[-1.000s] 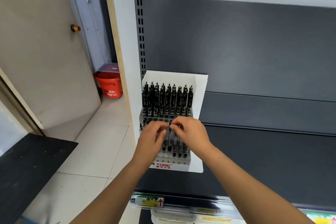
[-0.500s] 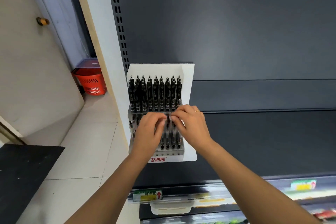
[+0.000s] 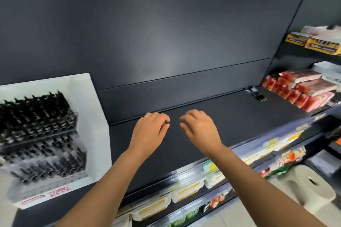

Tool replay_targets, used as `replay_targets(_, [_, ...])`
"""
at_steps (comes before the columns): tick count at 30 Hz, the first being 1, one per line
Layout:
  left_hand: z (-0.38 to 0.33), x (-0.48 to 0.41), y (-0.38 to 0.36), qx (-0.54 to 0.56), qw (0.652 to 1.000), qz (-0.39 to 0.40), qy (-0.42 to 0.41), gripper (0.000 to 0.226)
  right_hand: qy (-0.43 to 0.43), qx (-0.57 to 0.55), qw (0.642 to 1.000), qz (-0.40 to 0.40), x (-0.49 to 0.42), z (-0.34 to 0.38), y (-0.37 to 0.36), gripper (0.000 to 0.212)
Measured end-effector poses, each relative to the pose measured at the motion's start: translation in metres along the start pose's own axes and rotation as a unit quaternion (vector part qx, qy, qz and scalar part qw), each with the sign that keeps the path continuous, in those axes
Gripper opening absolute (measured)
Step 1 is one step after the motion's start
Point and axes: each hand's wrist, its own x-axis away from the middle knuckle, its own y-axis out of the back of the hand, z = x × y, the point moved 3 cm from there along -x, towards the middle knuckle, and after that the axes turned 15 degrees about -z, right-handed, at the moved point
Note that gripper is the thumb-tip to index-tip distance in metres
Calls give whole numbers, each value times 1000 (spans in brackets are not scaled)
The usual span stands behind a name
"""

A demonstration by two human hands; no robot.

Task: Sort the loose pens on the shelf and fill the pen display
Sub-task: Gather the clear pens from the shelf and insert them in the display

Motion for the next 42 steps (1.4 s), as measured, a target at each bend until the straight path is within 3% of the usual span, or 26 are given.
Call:
replay_targets(4, [-75,-24,-67,29,999,37,-14,13,-34,43,998,7,16,-94,47,22])
replay_targets(15, [-205,-95,-231,54,981,172,-72,21,-189,124,968,110,39,-302,107,35])
replay_targets(25, [-248,-193,-383,77,966,241,-46,25,-258,133,943,164,-23,-463,90,36])
replay_targets(33, [-241,-233,-443,52,960,274,10,23,-347,90,904,233,-60,-556,40,39])
replay_targets(38, [-234,-239,-466,32,957,279,68,24,-342,100,888,291,-71,-586,2,56])
replay_targets(42, [-240,-240,-481,17,952,286,105,26,-287,128,891,327,-75,-605,-20,60])
